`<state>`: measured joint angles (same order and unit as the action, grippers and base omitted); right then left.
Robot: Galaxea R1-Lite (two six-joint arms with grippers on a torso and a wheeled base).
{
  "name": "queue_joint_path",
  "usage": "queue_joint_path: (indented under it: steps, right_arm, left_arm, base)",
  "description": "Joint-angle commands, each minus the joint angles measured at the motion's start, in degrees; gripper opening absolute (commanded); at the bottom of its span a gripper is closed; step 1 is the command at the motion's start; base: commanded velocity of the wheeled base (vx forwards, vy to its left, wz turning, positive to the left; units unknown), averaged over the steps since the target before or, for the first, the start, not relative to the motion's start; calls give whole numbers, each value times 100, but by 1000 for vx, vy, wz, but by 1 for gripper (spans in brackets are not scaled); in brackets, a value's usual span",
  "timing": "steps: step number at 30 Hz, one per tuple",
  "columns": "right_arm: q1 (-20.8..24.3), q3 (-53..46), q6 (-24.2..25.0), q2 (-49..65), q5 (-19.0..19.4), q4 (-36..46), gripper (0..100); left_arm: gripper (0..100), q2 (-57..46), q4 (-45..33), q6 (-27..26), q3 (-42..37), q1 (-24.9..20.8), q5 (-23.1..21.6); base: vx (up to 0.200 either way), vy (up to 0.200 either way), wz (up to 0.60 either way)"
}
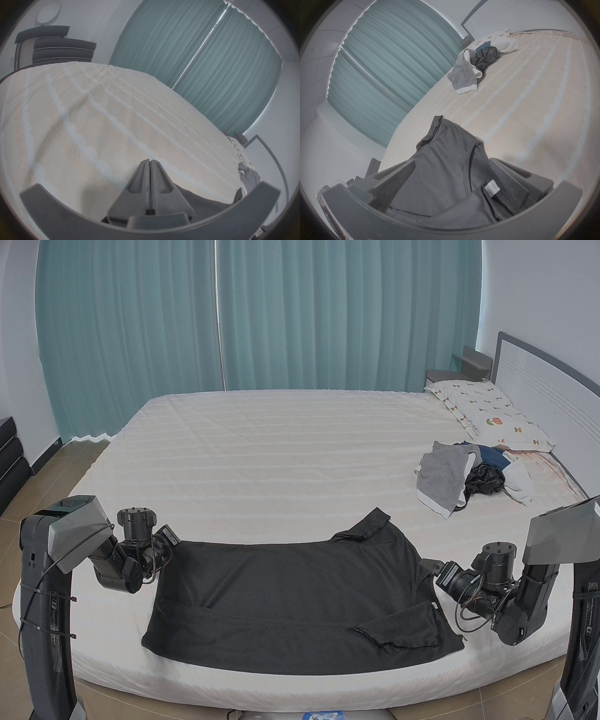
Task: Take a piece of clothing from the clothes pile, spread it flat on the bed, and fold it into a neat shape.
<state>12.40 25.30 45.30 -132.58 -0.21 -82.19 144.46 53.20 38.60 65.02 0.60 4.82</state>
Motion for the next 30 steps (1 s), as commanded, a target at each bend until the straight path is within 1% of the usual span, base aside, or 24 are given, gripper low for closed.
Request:
queue_joint_path:
  steps: [1, 3, 4, 5, 6, 8, 12, 13, 15, 17, 21, 24, 25, 30]
  right_arm:
    - [-1, 722, -74, -13, 21, 669, 100]
    - [-18, 1135, -162, 31, 12, 1284, 100]
    - [-18, 1197, -188, 40, 12, 1372, 100]
    - [-53, 1540, -276, 84, 30, 1847, 100]
    - [-53, 1540, -276, 84, 30, 1847, 100]
    - [-88, 2269, -584, -13, 82, 2629, 100]
    - [-168, 3113, -1023, -347, 205, 3394, 100]
    - [-176, 3175, -1085, -373, 223, 3464, 100]
    - [-185, 3552, -1340, -593, 399, 3657, 100]
    - [-159, 3825, -1392, -786, 522, 3693, 100]
    - [-124, 4387, -1471, -1261, 530, 3824, 100]
    - [-124, 4739, -1515, -1454, 530, 4097, 100]
    - [-124, 4959, -1524, -1507, 530, 4325, 100]
    - [-176, 5715, -1533, -1788, 513, 4633, 100]
  left_arm:
    - [0, -164, 41, 157, -95, 2, -16]
    - [0, -155, 41, 166, -113, 11, -33]
    - [0, -146, 41, 166, -113, 11, -33]
    - [0, -128, 33, 183, -122, 11, -33]
    - [0, -128, 33, 183, -122, 11, -33]
    - [0, -111, 33, 333, -122, 11, -60]
    - [0, -120, 15, 544, -183, 11, -60]
    - [0, -120, 15, 544, -192, 11, -60]
    - [0, -102, -3, 544, -201, 19, -77]
    - [0, -111, -3, 553, -201, 28, -148]
    - [0, -128, 24, 553, -289, 28, -183]
    - [0, -128, 24, 561, -315, 28, -191]
    - [0, -128, 24, 561, -324, 28, -191]
    - [0, -128, 24, 561, -350, 28, -191]
  base:
    - [0, 0, 0]
    - [0, 0, 0]
    - [0, 0, 0]
    - [0, 0, 0]
    - [0, 0, 0]
    - [0, 0, 0]
    - [0, 0, 0]
    - [0, 0, 0]
    - [0, 0, 0]
    - [0, 0, 0]
    - [0, 0, 0]
    - [0, 0, 0]
    - [0, 0, 0]
    - [0, 0, 0]
